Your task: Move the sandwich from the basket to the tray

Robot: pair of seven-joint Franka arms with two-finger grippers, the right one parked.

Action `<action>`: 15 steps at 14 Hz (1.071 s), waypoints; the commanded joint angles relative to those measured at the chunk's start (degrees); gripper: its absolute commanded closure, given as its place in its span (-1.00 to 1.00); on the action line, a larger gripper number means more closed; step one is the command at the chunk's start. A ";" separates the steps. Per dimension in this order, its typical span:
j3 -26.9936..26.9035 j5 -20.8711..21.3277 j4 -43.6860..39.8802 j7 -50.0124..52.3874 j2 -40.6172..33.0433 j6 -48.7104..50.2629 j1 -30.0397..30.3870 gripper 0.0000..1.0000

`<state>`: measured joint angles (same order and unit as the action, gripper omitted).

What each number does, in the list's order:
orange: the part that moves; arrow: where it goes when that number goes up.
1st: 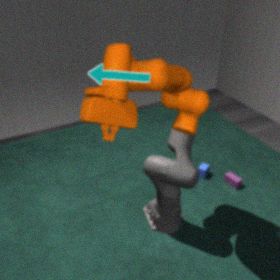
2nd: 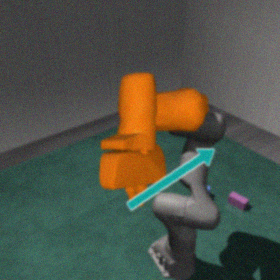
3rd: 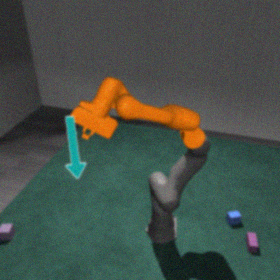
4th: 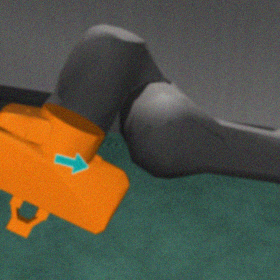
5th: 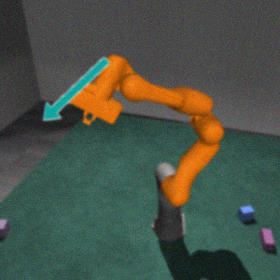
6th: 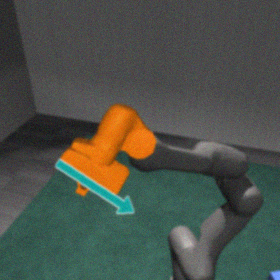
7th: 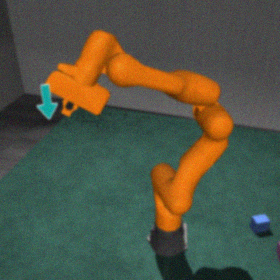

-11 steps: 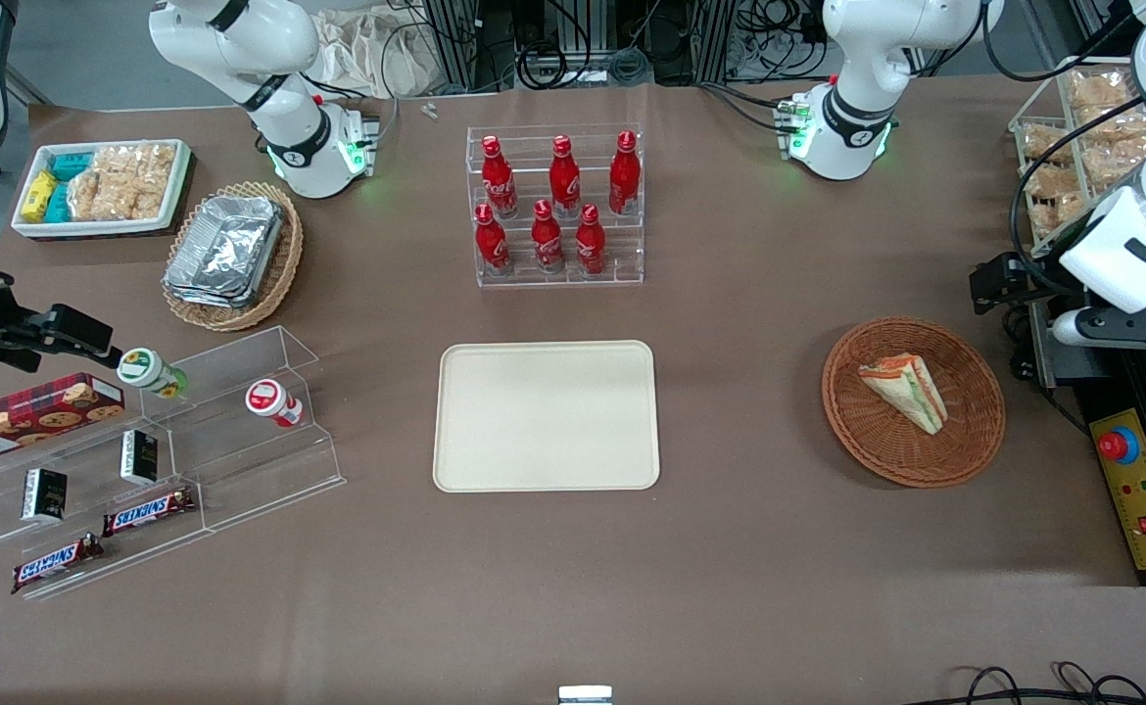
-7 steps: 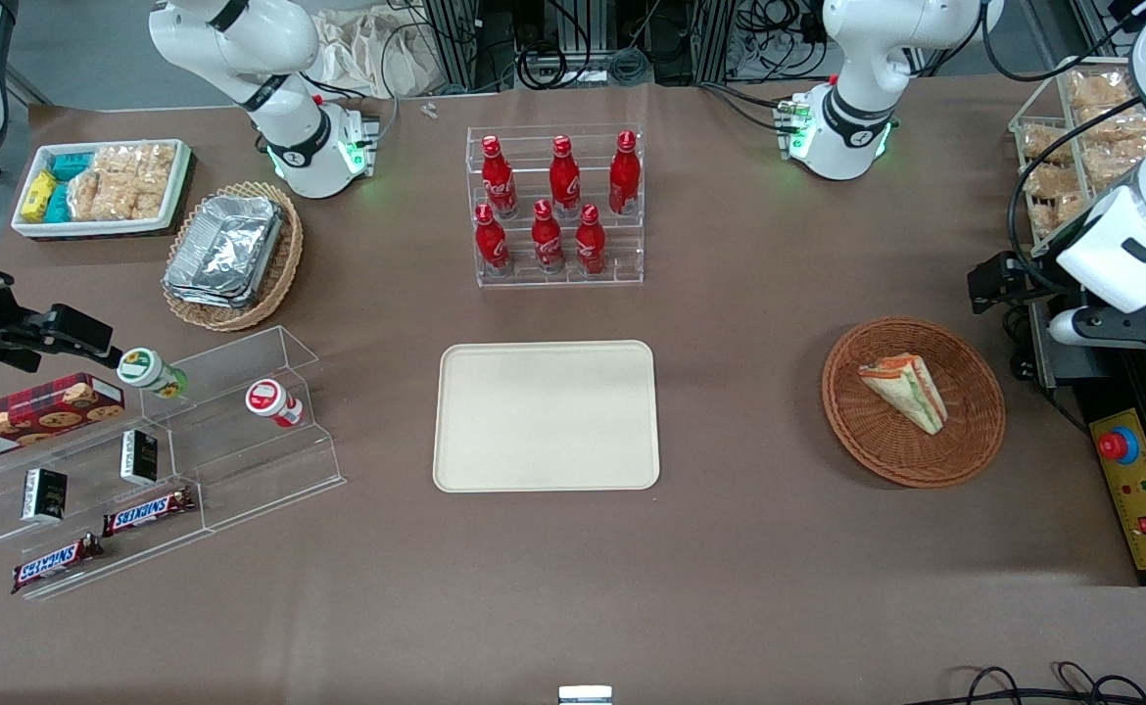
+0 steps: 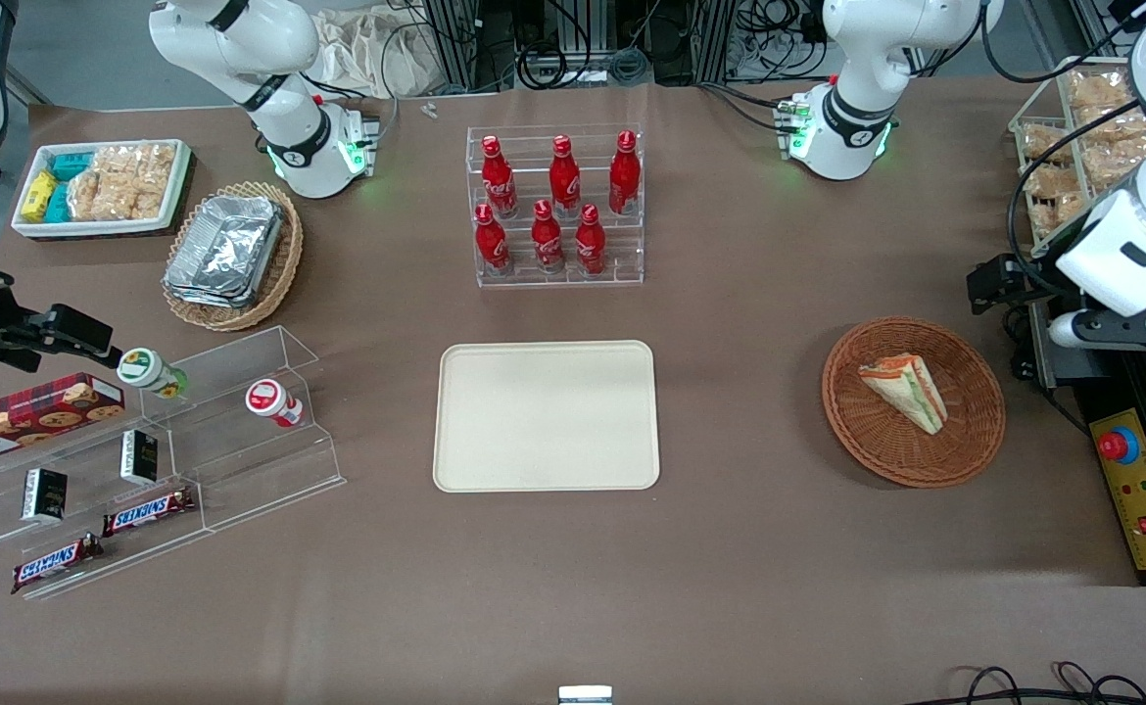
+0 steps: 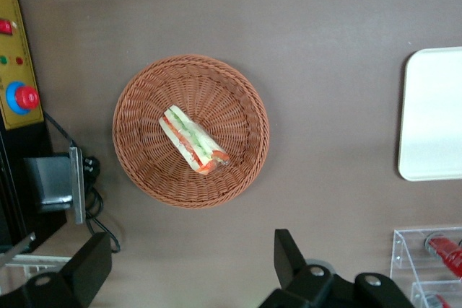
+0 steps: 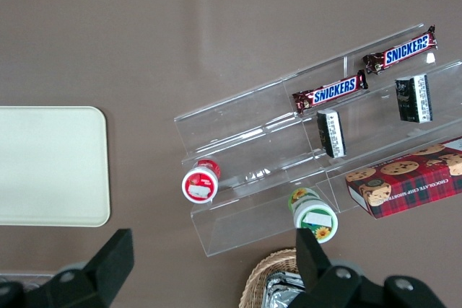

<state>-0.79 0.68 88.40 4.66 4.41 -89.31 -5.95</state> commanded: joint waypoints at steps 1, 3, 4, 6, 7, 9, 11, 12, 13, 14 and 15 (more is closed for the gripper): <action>0.43 0.90 -0.68 13.48 1.83 0.37 -0.03 -1.00; 0.26 0.81 -0.42 20.45 2.18 1.68 0.15 -1.00; 0.17 0.90 -0.24 22.22 2.71 3.78 0.23 -1.00; 0.00 0.81 1.76 22.41 4.20 3.46 1.63 -1.00; 0.00 0.90 4.48 22.50 4.38 0.40 1.82 -1.00; -0.18 0.99 11.07 22.76 4.21 -5.67 1.90 -1.00; -0.36 0.90 16.60 23.98 4.12 -11.55 2.08 -1.00; -0.36 0.90 19.76 26.87 3.86 -15.50 2.08 -1.00; -0.36 0.90 22.58 30.20 3.77 -19.63 2.08 -1.00; -0.36 0.90 24.87 31.89 3.85 -22.71 2.08 -1.00; -0.44 0.73 26.81 32.34 3.86 -25.01 2.43 -1.00</action>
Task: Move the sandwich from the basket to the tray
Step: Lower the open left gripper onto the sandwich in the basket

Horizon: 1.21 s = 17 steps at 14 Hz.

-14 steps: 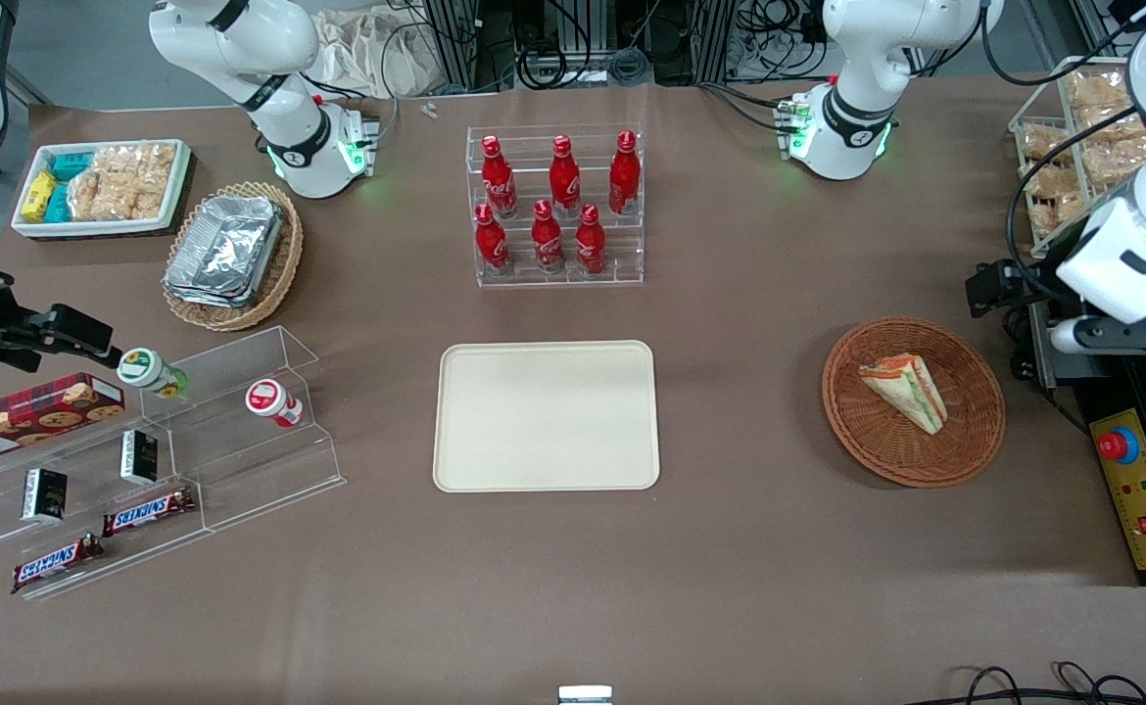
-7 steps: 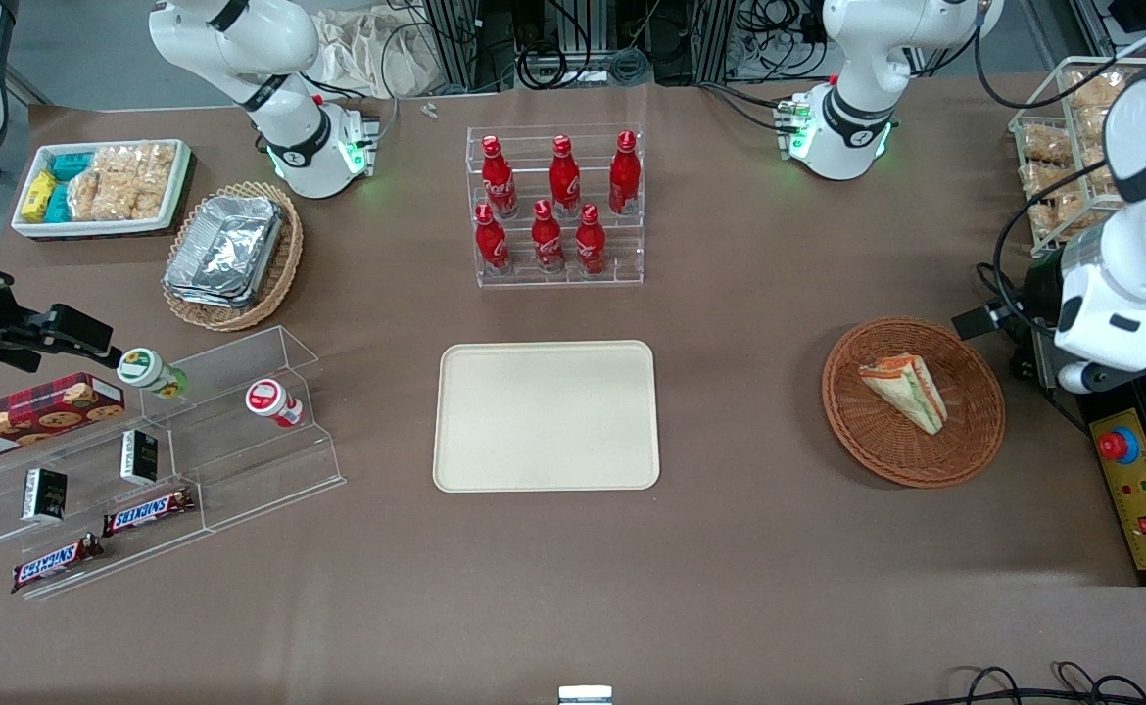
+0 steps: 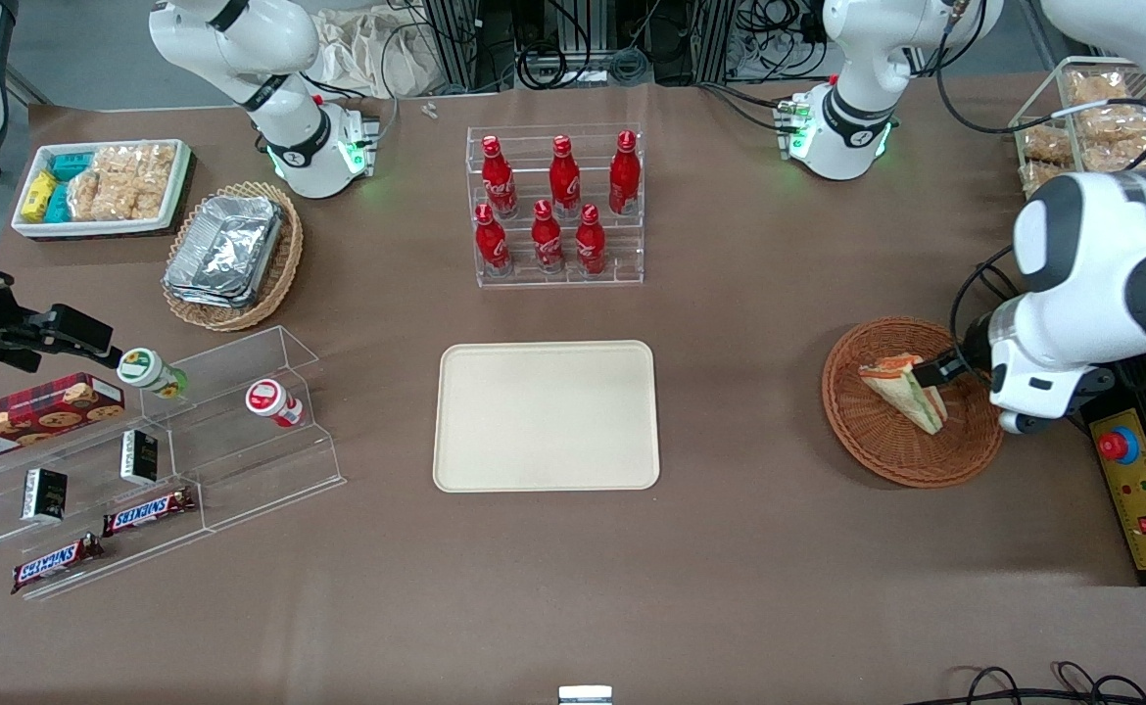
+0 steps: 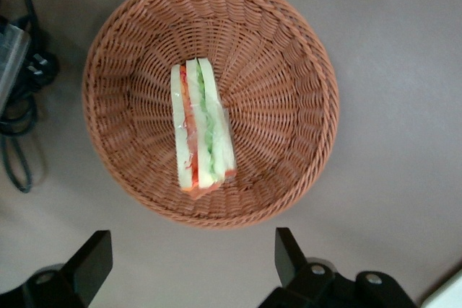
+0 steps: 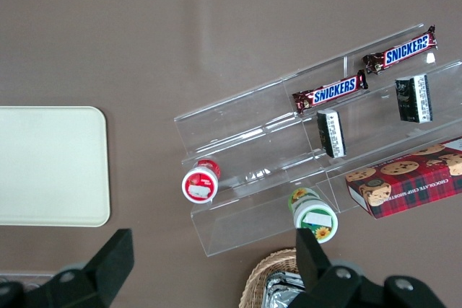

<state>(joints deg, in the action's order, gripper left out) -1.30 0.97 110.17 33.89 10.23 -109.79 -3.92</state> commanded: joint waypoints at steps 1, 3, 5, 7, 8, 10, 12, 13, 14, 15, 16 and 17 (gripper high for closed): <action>0.15 0.00 7.23 3.11 -2.06 -6.99 2.31 -1.00; 0.15 -0.18 12.93 3.11 -2.75 -13.74 3.47 -1.00; 0.15 -0.26 16.64 3.20 -2.76 -18.77 3.65 -1.00; 0.15 -2.44 17.00 3.81 -2.15 -20.28 5.39 -1.00; 0.24 -3.77 17.70 3.72 -2.06 -21.24 5.58 -1.00; 0.24 -3.96 19.46 3.81 -1.80 -24.31 5.59 -1.00; 0.24 -4.39 20.69 3.81 -0.66 -27.65 5.59 -1.00; 0.24 -4.40 20.70 3.81 -0.21 -28.10 5.59 -1.00; 0.33 -4.83 20.70 3.90 0.57 -28.63 5.50 -1.00; 0.33 -6.14 20.78 3.90 0.93 -29.50 5.32 -1.00; 0.42 -6.50 20.78 3.90 1.37 -29.86 5.24 -1.00; 0.42 -6.51 20.78 3.90 1.98 -29.95 5.23 -1.00</action>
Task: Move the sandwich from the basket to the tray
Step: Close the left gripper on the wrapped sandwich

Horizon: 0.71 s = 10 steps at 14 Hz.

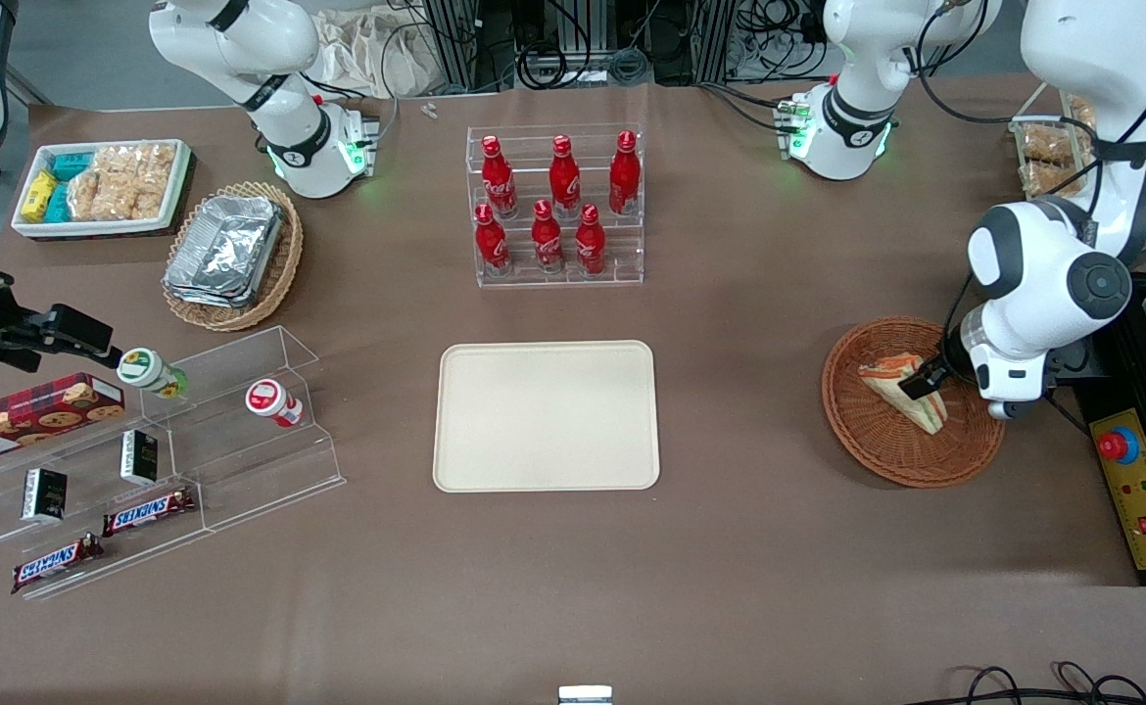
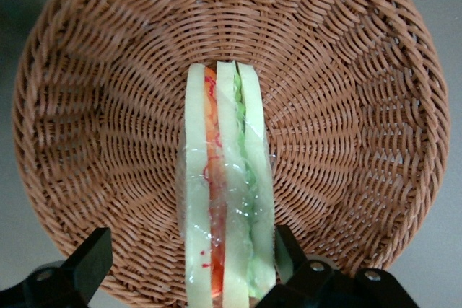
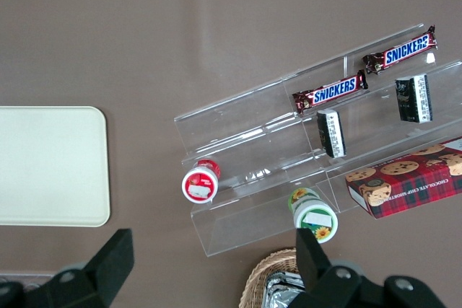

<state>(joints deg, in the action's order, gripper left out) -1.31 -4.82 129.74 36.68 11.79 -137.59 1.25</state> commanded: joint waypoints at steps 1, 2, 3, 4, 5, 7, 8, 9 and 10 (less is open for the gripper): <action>0.51 -0.72 1.21 1.11 0.86 -2.94 -0.01 -1.00; 0.60 -0.81 1.21 1.11 1.30 -3.64 -0.02 -1.00; 0.69 -0.72 1.21 1.11 1.66 -3.82 -0.02 -1.00; 0.69 -0.81 1.21 1.11 2.18 -4.43 -0.10 -1.00; 0.69 -0.81 1.13 1.11 2.71 -5.05 -0.71 -0.97; 0.69 -0.81 1.13 1.11 3.33 -5.67 -1.16 -0.05; 0.69 -0.81 1.13 1.11 3.33 -5.58 -1.16 0.62; 0.78 -0.72 1.04 0.85 3.24 -5.49 -1.24 1.00; 0.78 -0.72 0.78 0.41 2.72 -5.06 -1.33 1.00</action>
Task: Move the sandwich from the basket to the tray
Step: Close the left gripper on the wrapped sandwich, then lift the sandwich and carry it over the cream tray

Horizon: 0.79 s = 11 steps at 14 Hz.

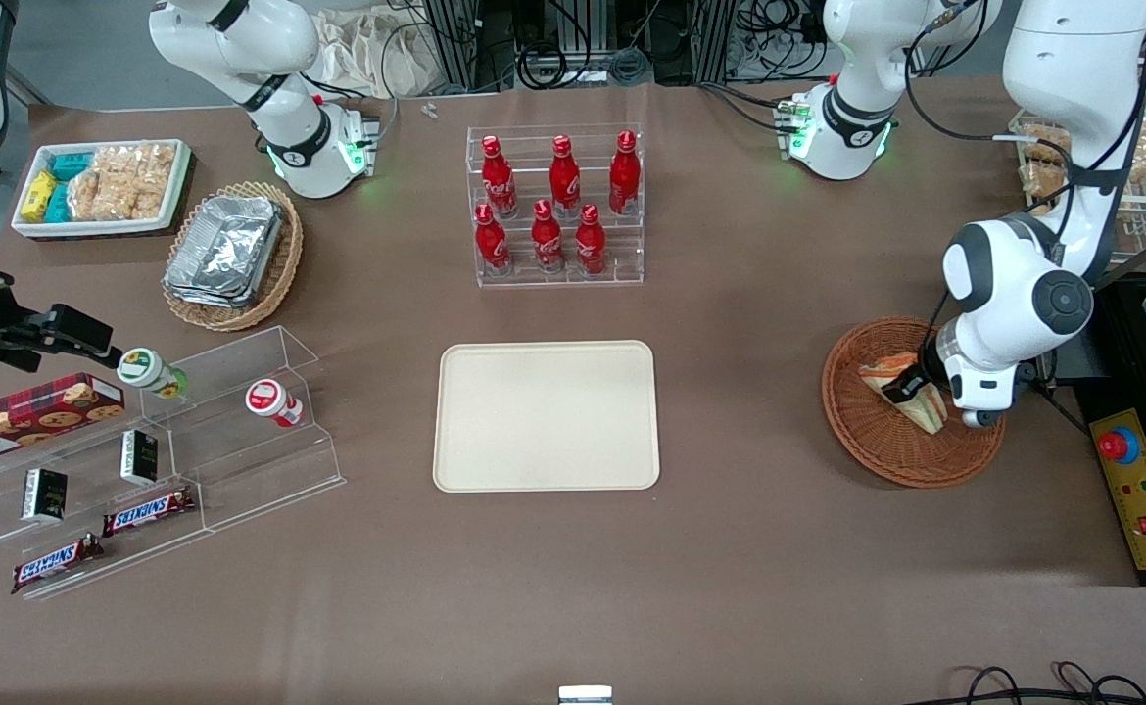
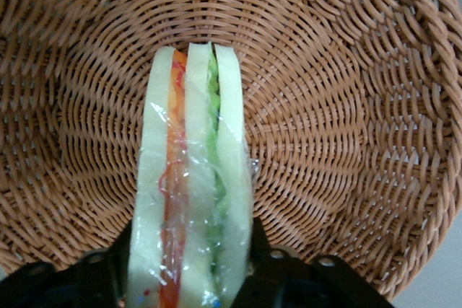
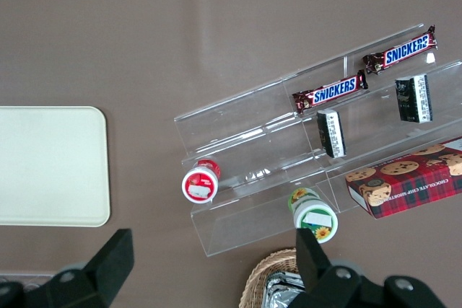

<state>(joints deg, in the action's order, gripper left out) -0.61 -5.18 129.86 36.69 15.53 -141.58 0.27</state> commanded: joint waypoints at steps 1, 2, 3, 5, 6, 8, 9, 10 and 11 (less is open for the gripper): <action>0.17 -0.27 0.66 -0.21 -2.60 0.06 -0.36 1.00; 0.34 0.08 0.31 -0.39 -5.31 3.64 -0.36 1.00; 0.35 0.35 -0.56 -2.14 -8.82 8.98 -0.36 1.00; 1.13 0.26 -4.59 -10.02 -14.63 23.55 -0.36 1.00; 1.83 -0.35 -8.01 -13.46 -15.87 29.63 -0.36 1.00; 7.00 -0.44 -14.95 -15.07 -15.89 38.00 -1.06 1.00; 10.51 -0.44 -17.59 -15.07 -15.62 40.13 -1.15 1.00; 14.02 -0.44 -18.67 -14.64 -15.71 41.02 -1.06 1.00; 17.19 -0.44 -19.02 -14.29 -15.62 40.51 -1.15 1.00</action>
<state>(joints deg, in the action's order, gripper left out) 11.47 -5.23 113.41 22.65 -2.08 -102.25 -0.69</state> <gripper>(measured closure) 0.802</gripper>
